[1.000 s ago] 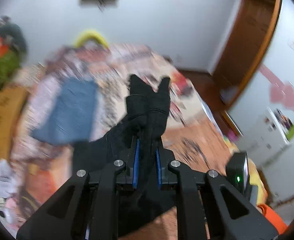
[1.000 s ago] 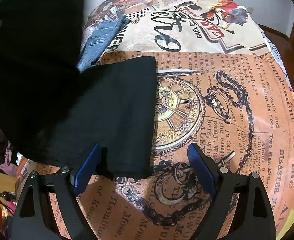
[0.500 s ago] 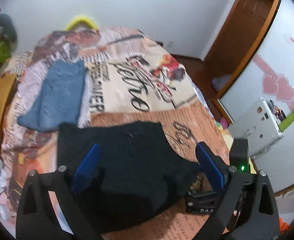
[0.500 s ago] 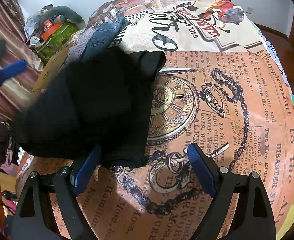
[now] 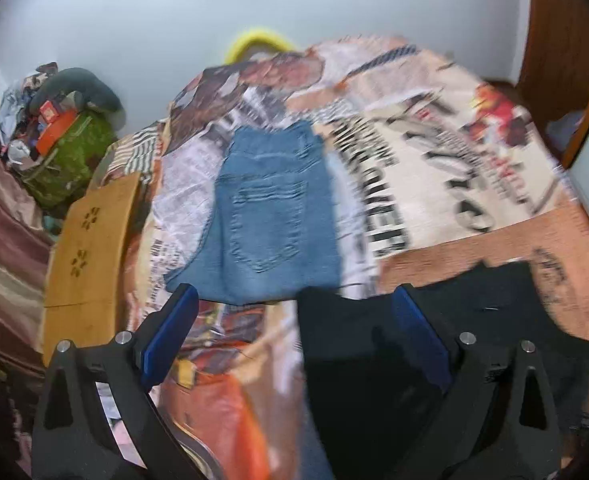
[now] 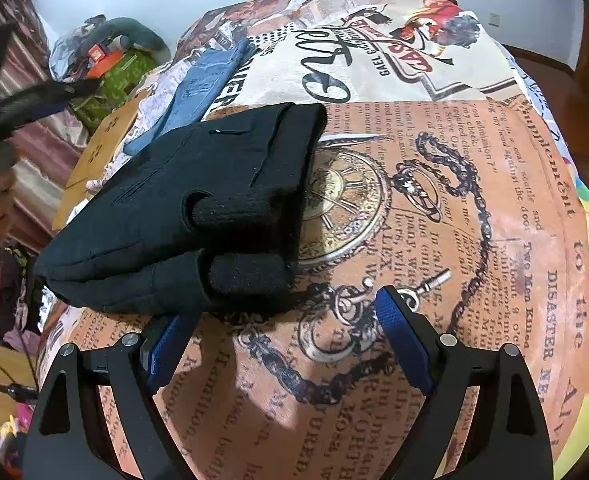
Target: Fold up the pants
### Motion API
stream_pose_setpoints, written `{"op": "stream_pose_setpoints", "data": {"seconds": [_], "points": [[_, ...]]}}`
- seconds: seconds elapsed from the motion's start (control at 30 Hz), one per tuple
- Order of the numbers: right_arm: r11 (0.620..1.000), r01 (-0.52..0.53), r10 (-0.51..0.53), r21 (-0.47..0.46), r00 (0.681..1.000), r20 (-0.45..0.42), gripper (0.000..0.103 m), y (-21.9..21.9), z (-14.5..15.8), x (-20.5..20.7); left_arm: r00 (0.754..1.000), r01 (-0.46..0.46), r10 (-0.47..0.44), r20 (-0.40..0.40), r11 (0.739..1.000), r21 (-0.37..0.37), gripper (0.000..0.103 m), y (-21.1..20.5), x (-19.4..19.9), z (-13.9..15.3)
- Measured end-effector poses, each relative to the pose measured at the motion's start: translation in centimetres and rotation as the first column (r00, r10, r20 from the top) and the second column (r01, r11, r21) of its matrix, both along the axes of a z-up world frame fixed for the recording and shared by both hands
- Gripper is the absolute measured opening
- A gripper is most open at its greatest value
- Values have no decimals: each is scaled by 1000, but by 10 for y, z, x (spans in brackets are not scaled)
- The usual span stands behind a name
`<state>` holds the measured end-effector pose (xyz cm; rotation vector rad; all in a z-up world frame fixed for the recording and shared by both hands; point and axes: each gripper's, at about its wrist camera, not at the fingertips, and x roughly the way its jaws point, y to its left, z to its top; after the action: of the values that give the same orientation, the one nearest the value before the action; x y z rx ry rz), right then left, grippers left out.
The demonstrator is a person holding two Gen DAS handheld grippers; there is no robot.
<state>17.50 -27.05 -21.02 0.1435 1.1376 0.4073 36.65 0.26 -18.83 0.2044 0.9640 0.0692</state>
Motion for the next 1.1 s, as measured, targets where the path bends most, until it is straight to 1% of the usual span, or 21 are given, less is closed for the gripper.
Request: {"op": "stream_pose_setpoints", "data": {"seconds": [0.07, 0.23, 0.3, 0.37, 0.4, 0.43, 0.47, 0.53, 0.63, 0.7, 0.77, 0.8, 0.83, 0.9, 0.97, 1.1], "points": [[1000, 11, -11, 3, 1000, 0, 87, -3, 1, -1, 999, -13, 14, -37, 1000, 28, 98, 4, 17, -20], [999, 36, -36, -3, 999, 0, 87, -6, 1, -2, 988, -23, 24, -151, 1000, 12, 98, 2, 47, -71], [999, 43, -43, -4, 999, -2, 87, -9, 1, -3, 977, -8, 14, -211, 1000, 29, 98, -4, 55, -93], [999, 49, -49, -7, 999, -4, 87, -11, 1, -3, 961, 31, -14, -278, 998, 59, 99, -13, 56, -116], [999, 52, -52, -10, 999, -3, 87, -12, 1, -3, 962, 43, -21, -273, 996, 75, 99, -16, 54, -120], [998, 54, -54, -11, 999, -1, 87, -13, 1, -4, 962, 61, -39, -271, 996, 72, 99, -17, 52, -121], [998, 59, -59, -11, 998, 1, 87, -15, 2, -5, 966, 69, -46, -253, 994, 81, 99, -17, 48, -119], [998, 69, -69, -9, 998, 2, 87, -16, 3, -6, 967, 86, -60, -247, 992, 96, 99, -19, 41, -118], [997, 81, -81, -3, 997, 8, 87, -18, 6, -10, 970, 86, -58, -236, 991, 107, 99, -17, 24, -116], [996, 88, -88, 8, 996, 14, 87, -18, 9, -14, 970, 74, -50, -239, 993, 91, 99, -13, 13, -113], [996, 92, -92, 18, 996, 21, 87, -19, 13, -18, 967, 61, -47, -250, 997, 52, 99, -9, 2, -108], [996, 91, -92, 25, 995, 27, 87, -19, 16, -21, 968, 55, -43, -246, 997, 44, 99, -8, -4, -105], [995, 91, -92, 27, 995, 33, 87, -20, 19, -24, 969, 56, -45, -244, 998, 39, 99, -7, -11, -102], [995, 92, -93, 24, 994, 52, 87, -21, 25, -29, 962, 81, -71, -263, 996, 25, 99, -9, -30, -97], [995, 95, -96, 27, 993, 67, 87, -23, 31, -34, 971, 78, -67, -231, 996, 38, 99, -11, -48, -90], [995, 96, -100, 39, 991, 94, 87, -25, 42, -44, 974, 79, -72, -213, 997, 23, 99, -16, -81, -75]]}}
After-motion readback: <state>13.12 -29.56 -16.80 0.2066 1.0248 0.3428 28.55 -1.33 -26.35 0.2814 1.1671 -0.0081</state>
